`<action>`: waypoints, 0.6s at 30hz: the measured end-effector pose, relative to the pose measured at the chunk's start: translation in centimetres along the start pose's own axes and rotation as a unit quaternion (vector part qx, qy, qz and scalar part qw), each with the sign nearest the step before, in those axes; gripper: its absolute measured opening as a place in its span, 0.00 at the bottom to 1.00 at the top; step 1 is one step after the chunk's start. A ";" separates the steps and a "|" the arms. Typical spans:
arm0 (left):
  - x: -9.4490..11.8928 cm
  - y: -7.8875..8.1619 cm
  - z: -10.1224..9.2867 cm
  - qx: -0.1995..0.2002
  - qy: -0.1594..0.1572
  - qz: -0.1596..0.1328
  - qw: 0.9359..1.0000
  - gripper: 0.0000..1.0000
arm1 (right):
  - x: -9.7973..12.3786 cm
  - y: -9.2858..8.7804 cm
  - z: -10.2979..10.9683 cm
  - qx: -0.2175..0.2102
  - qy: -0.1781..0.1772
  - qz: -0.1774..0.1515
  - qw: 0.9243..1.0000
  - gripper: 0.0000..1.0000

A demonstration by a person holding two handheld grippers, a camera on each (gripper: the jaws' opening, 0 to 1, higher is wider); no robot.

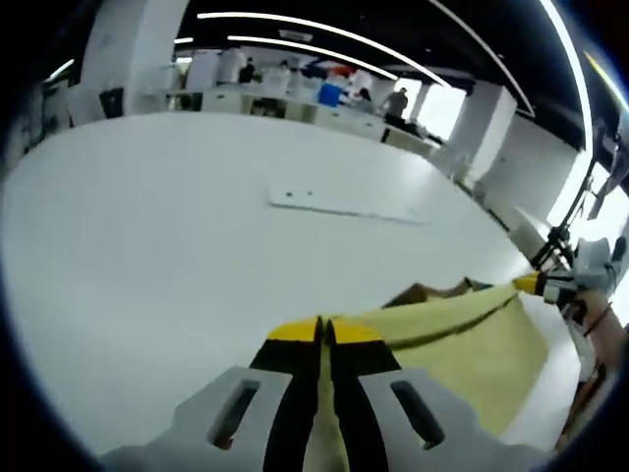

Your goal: Fold the garment on the visible template until the final outline fits inside the template.

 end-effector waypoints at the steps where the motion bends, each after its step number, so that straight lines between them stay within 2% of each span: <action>1: 0.0 0.0 0.1 0.002 0.000 0.001 1.000 0.00 | -0.3 -0.1 -0.1 0.000 0.000 0.002 1.000 0.00; 5: -0.2 -0.3 0.3 0.013 0.003 0.004 1.000 0.00 | -0.5 -0.5 0.0 -0.001 0.002 0.009 1.000 0.00; 10: -0.1 -0.6 0.5 0.010 0.003 0.006 1.000 0.00 | -1.4 -0.7 -0.8 0.007 0.011 0.016 1.000 0.00; 13: -0.2 -0.8 0.7 0.008 0.001 0.010 1.000 0.00 | -1.3 -0.8 -0.4 0.008 0.021 0.018 1.000 0.00; 15: -0.5 -0.7 1.0 -0.019 -0.006 0.005 1.000 0.00 | -1.4 -0.9 0.2 0.030 0.048 0.020 0.998 0.00; 18: -0.6 -0.7 0.5 -0.050 -0.013 0.006 0.999 0.00 | -1.7 -0.9 -0.3 0.035 0.044 0.015 0.998 0.00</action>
Point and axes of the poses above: the point that each gripper's makers call its tool centre point, and the gripper's own axes: x roughly backward along the fingers, z roughly to its left, y roughly out of its top, the point moved 8 cm from there along x, roughly backward along the fingers, and after that the axes turned 4 degrees about x, right-handed, at the moved point
